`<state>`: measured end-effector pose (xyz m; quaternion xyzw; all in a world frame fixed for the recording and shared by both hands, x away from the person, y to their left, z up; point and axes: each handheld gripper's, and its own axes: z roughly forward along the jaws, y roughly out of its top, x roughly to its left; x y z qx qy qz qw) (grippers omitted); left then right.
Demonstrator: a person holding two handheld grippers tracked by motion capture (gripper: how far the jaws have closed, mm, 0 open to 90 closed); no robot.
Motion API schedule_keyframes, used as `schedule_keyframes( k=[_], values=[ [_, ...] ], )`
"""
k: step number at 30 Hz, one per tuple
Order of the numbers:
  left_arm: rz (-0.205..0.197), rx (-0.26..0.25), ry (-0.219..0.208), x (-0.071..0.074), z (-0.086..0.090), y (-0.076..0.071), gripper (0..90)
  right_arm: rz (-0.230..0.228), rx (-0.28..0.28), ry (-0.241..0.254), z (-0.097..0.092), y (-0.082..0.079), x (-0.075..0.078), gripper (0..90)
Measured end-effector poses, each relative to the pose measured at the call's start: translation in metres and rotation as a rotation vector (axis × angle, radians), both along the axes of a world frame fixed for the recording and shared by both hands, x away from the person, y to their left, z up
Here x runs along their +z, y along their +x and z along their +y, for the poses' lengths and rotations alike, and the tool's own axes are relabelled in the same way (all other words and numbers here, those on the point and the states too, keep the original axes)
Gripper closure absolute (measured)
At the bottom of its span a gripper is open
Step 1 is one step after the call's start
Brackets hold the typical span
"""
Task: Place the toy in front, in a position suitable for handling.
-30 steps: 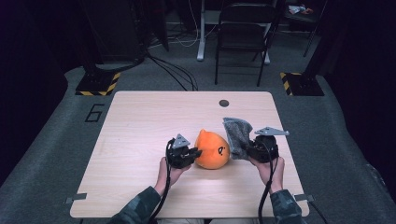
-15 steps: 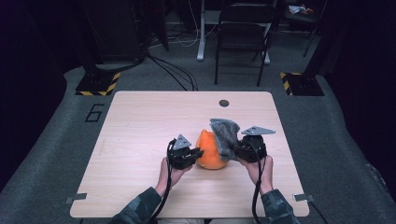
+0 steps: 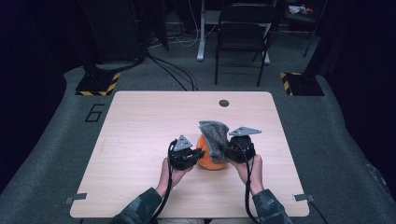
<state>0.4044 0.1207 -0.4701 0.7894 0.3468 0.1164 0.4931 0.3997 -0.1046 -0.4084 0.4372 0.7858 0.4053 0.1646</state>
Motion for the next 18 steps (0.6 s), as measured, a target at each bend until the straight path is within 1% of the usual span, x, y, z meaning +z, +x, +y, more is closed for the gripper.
schedule_keyframes(
  k=[1, 2, 3, 4, 7, 8, 9, 10, 12, 13, 14, 16, 18],
  values=[
    [-0.008, 0.005, -0.005, 0.000, -0.001, 0.000, 80.2, 0.001, 0.001, 0.000, 0.001, 0.000, -0.001, 75.3],
    [-0.013, -0.005, 0.003, 0.000, -0.001, 0.000, 80.3, 0.002, 0.001, -0.007, 0.003, 0.001, -0.002, 75.3],
    [-0.011, -0.010, 0.004, 0.000, -0.002, -0.001, 80.5, 0.003, 0.004, -0.011, 0.004, 0.002, -0.003, 75.2],
    [-0.018, -0.010, 0.005, 0.000, -0.003, -0.001, 80.8, 0.007, 0.002, -0.014, 0.006, 0.002, -0.004, 75.3],
    [-0.019, -0.010, 0.009, -0.001, -0.003, -0.001, 81.0, 0.005, 0.000, -0.038, 0.009, 0.003, -0.008, 75.3],
    [-0.020, -0.012, 0.014, -0.001, -0.002, -0.001, 81.0, 0.000, 0.002, -0.048, 0.008, 0.004, -0.010, 75.3],
    [-0.012, -0.010, 0.008, -0.001, -0.003, -0.001, 81.0, 0.011, -0.002, -0.046, 0.008, 0.005, -0.011, 75.2],
    [-0.013, -0.012, 0.009, -0.002, -0.003, -0.001, 81.0, 0.009, -0.004, -0.056, 0.008, 0.005, -0.013, 75.2],
    [-0.018, -0.022, 0.018, -0.002, -0.001, -0.001, 81.0, 0.016, -0.005, -0.057, 0.007, 0.007, -0.015, 75.3],
    [-0.022, -0.019, 0.016, -0.002, -0.001, -0.001, 81.0, 0.008, -0.005, -0.073, 0.006, 0.008, -0.016, 75.3],
    [-0.022, -0.019, 0.013, -0.003, -0.001, -0.001, 81.1, 0.016, -0.008, -0.069, 0.006, 0.009, -0.016, 75.3],
    [-0.016, -0.019, 0.005, -0.003, 0.000, -0.001, 81.2, 0.012, -0.002, -0.071, 0.005, 0.011, -0.017, 75.3],
    [-0.016, -0.021, 0.004, -0.004, 0.000, 0.000, 81.3, 0.021, -0.008, -0.067, 0.006, 0.011, -0.017, 75.3]
  ],
)
